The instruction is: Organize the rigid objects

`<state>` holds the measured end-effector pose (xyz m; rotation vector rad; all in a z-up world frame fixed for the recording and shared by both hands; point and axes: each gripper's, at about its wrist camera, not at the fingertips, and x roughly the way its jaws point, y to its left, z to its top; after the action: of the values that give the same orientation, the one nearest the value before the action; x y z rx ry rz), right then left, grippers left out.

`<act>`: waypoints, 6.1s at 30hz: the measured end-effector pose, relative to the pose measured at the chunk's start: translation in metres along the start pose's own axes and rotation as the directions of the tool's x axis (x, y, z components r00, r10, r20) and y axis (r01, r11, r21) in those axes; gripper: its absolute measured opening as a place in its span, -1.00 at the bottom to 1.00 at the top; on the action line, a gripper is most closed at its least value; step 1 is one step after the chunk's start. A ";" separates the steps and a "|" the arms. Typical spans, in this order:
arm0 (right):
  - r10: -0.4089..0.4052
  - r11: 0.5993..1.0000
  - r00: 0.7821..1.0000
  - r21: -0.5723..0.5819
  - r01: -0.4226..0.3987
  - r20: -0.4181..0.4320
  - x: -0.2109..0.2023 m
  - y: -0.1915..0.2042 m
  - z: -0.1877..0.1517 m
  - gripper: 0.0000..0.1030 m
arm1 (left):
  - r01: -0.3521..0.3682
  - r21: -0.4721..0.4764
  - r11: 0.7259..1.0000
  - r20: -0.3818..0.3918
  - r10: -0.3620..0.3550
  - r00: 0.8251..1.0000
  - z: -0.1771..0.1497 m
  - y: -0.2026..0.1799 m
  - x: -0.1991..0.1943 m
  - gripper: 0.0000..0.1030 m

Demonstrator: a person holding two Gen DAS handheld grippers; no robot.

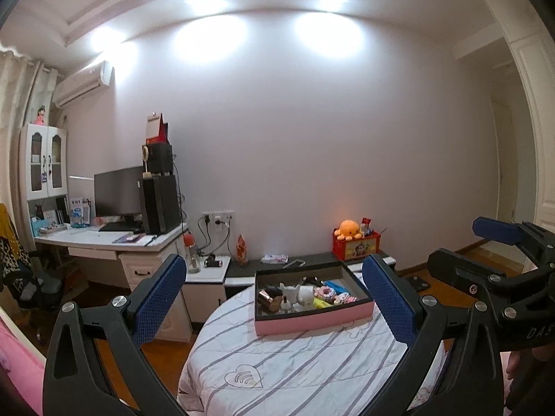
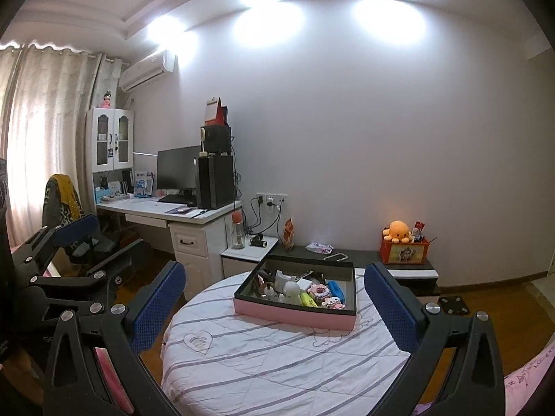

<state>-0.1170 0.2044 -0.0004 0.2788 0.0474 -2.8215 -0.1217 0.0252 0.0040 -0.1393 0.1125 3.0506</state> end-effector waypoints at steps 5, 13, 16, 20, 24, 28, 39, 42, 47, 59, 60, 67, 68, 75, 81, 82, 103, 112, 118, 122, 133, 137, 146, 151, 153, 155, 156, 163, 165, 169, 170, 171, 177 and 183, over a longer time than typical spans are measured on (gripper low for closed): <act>-0.015 1.000 0.999 -0.018 0.015 0.038 -0.017 0.009 0.002 1.00 | -0.009 0.002 1.000 0.038 0.008 0.999 0.002 0.000 -0.018 0.99; -0.014 1.000 0.997 -0.027 0.016 0.078 -0.034 0.022 0.000 1.00 | -0.020 -0.002 1.000 0.069 0.020 0.997 0.002 0.005 -0.042 0.99; -0.014 0.999 0.996 -0.031 0.017 0.089 -0.038 0.027 0.000 1.00 | -0.028 -0.005 1.000 0.080 0.028 0.996 -0.001 0.007 -0.049 0.99; -0.012 0.999 0.995 -0.037 0.016 0.098 -0.043 0.035 -0.005 1.00 | -0.034 -0.002 0.999 0.079 0.034 0.996 -0.005 0.011 -0.056 0.99; -0.009 0.999 0.994 -0.042 0.014 0.105 -0.045 0.041 -0.008 1.00 | -0.044 -0.008 0.999 0.081 0.044 0.996 -0.008 0.014 -0.061 0.99; -0.011 0.999 0.994 -0.048 0.016 0.111 -0.047 0.045 -0.008 1.00 | -0.047 -0.013 0.999 0.080 0.048 0.996 -0.010 0.017 -0.064 0.99; -0.013 0.999 0.994 -0.042 0.017 0.107 -0.055 0.050 -0.018 1.00 | -0.042 -0.012 0.999 0.058 0.043 0.997 -0.018 0.017 -0.069 0.99; -0.013 0.999 0.994 -0.040 0.017 0.106 -0.058 0.048 -0.021 1.00 | -0.042 -0.009 0.999 0.064 0.042 0.997 -0.018 0.015 -0.071 0.99; -0.020 0.999 0.993 -0.041 0.025 0.114 -0.060 0.048 -0.020 1.00 | -0.033 -0.014 0.999 0.063 0.034 0.997 -0.018 0.012 -0.072 0.99; -0.047 0.998 0.989 -0.037 0.052 0.142 -0.069 0.048 -0.020 1.00 | -0.024 -0.017 1.000 0.073 0.025 0.997 -0.017 0.007 -0.072 0.99; -0.047 0.998 0.989 -0.037 0.053 0.142 -0.068 0.048 -0.020 1.00 | -0.026 -0.016 1.000 0.073 0.027 0.997 -0.017 0.007 -0.072 0.99; -0.056 0.998 0.988 -0.034 0.062 0.142 -0.066 0.048 -0.021 1.00 | -0.029 -0.012 0.999 0.067 0.030 0.997 -0.018 0.005 -0.067 0.99; -0.058 0.997 0.988 -0.035 0.063 0.142 -0.066 0.047 -0.021 1.00 | -0.029 -0.014 0.999 0.062 0.030 0.998 -0.017 0.005 -0.065 0.99; -0.059 0.997 0.989 -0.038 0.065 0.133 -0.051 0.044 -0.017 1.00 | -0.049 -0.014 0.999 0.043 0.049 0.998 -0.013 0.006 -0.047 0.99; -0.050 0.998 0.988 -0.041 0.057 0.147 -0.030 0.039 -0.008 1.00 | -0.075 -0.021 0.997 0.050 0.076 0.996 -0.005 0.009 -0.022 0.99; -0.047 0.998 0.988 -0.044 0.054 0.145 -0.025 0.038 -0.007 1.00 | -0.075 -0.022 0.997 0.042 0.076 0.996 -0.004 0.010 -0.015 0.99; -0.040 0.998 0.994 -0.036 0.044 0.103 0.041 0.014 0.033 1.00 | -0.111 -0.007 0.994 -0.005 0.111 0.994 0.035 0.016 0.064 0.99; -0.052 0.998 0.996 -0.025 0.053 0.066 0.057 0.003 0.042 1.00 | -0.070 -0.005 0.998 -0.041 0.070 0.997 0.039 0.012 0.085 0.99; -0.066 0.997 0.997 -0.024 0.067 0.043 0.060 -0.003 0.042 1.00 | -0.065 0.006 0.998 -0.054 0.065 0.996 0.038 0.006 0.094 0.99; -0.068 0.997 0.997 -0.018 0.069 0.045 0.061 -0.006 0.042 1.00 | -0.066 0.004 0.998 -0.043 0.066 0.997 0.039 0.004 0.094 0.99; -0.081 0.997 0.987 -0.008 0.083 0.138 0.054 -0.006 0.035 1.00 | -0.053 -0.043 0.998 0.039 0.055 0.998 0.037 0.007 0.088 0.99; -0.085 0.996 0.985 -0.012 0.088 0.148 0.056 -0.006 0.033 1.00 | -0.055 -0.037 0.998 0.035 0.056 0.998 0.034 0.005 0.091 0.99; -0.099 0.995 0.984 -0.015 0.102 0.151 0.059 -0.004 0.033 1.00 | -0.053 -0.034 0.998 0.016 0.053 0.998 0.029 0.006 0.096 0.99; -0.097 0.995 0.986 -0.016 0.100 0.137 0.063 -0.004 0.031 1.00 | -0.057 -0.032 0.998 0.004 0.058 0.998 0.028 0.007 0.100 0.99; -0.100 0.995 0.986 -0.018 0.103 0.137 0.063 -0.005 0.030 1.00 | -0.056 -0.032 0.998 0.001 0.056 0.998 0.027 0.007 0.100 0.99; -0.096 0.995 0.986 -0.017 0.099 0.137 0.063 -0.005 0.030 1.00 | -0.056 -0.034 0.998 0.011 0.056 0.998 0.026 0.007 0.098 0.99; -0.094 0.995 0.986 -0.016 0.097 0.138 0.062 -0.005 0.030 1.00 | -0.059 -0.031 0.998 0.020 0.060 0.998 0.026 0.007 0.098 0.99; -0.090 0.995 0.986 -0.020 0.094 0.139 0.063 -0.005 0.029 1.00 | -0.077 -0.012 0.997 0.054 0.078 0.996 0.026 0.007 0.093 0.99; -0.090 0.995 0.987 -0.021 0.094 0.136 0.064 -0.005 0.029 1.00 | -0.084 -0.010 0.996 0.063 0.085 0.994 0.026 0.007 0.092 0.99; -0.086 0.996 0.986 -0.020 0.090 0.141 0.063 -0.003 0.029 1.00 | -0.080 -0.016 0.997 0.067 0.081 0.994 0.026 0.009 0.090 0.99; -0.087 0.996 0.986 -0.022 0.091 0.142 0.063 -0.003 0.029 1.00 | -0.079 -0.017 0.997 0.064 0.080 0.995 0.026 0.009 0.091 0.99; -0.088 0.995 0.986 -0.023 0.092 0.142 0.063 -0.003 0.029 1.00 | -0.078 -0.018 0.997 0.062 0.079 0.995 0.026 0.010 0.091 0.99; -0.087 0.996 0.987 -0.024 0.091 0.134 0.064 -0.002 0.028 1.00 | -0.082 -0.015 0.996 0.061 0.083 0.995 0.025 0.011 0.092 0.99; -0.086 0.996 0.988 -0.024 0.090 0.132 0.065 -0.001 0.029 1.00 | -0.081 -0.016 0.997 0.057 0.082 0.995 0.024 0.012 0.093 0.99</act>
<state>-0.1832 0.1844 0.0149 0.0866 0.0752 -2.9170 -0.2173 0.0230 0.0203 -0.0491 0.0961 3.1341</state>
